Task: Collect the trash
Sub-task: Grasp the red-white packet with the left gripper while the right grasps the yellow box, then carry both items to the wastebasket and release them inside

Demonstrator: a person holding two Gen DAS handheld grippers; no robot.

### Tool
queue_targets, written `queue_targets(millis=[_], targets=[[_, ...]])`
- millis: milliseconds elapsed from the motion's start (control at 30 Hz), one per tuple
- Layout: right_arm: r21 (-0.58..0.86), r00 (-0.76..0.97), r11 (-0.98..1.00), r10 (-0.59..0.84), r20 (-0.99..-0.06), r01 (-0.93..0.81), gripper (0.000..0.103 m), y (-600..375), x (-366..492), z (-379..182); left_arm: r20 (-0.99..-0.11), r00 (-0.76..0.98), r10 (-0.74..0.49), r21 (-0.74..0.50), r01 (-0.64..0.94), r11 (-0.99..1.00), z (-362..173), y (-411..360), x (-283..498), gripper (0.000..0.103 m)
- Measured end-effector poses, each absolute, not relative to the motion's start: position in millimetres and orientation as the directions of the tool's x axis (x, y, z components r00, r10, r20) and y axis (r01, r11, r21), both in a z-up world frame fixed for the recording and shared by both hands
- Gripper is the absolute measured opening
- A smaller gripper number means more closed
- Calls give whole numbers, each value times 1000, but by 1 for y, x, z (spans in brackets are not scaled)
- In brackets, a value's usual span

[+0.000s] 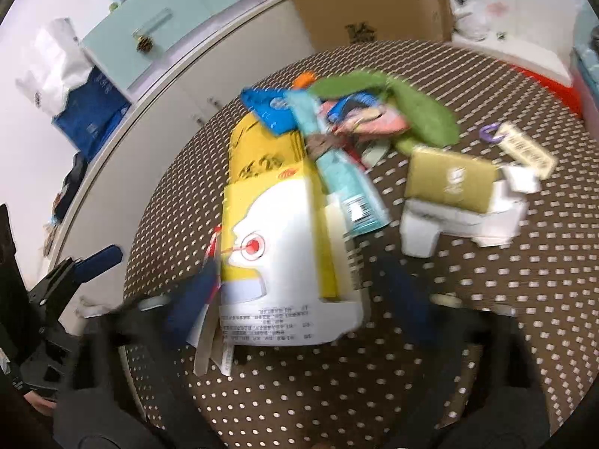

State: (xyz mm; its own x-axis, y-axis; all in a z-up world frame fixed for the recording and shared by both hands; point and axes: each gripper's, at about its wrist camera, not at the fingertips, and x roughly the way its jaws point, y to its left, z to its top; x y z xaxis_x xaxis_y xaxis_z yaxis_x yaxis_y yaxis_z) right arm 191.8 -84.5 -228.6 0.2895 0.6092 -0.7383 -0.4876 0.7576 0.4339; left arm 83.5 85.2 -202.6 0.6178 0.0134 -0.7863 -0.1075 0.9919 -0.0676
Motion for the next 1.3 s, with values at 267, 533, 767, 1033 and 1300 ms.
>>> queue_targets(millis=[267,533,767,1033,1300], targets=[[436,376,775,613,-695,-458,58,-123,175,-209,-819,573,-33,-76,-52,996,-224,53,103,93],[428,467,804,590,-659,-413,58,-179,164,-187,-841,537,-57,-92,-39,995,-244,34,121,61],[436,528,820,572,-628,-369,58,-215,160,-178,-809,563,-166,-163,57,985,-227,16,116,22],[440,639,855,505,-580,-275,58,-289,145,-161,-790,574,-213,-144,164,976,-212,-22,123,7],[411,737,911,301,-605,-35,59,-395,122,-172,-730,597,-332,-144,341,929,-170,-96,125,7]])
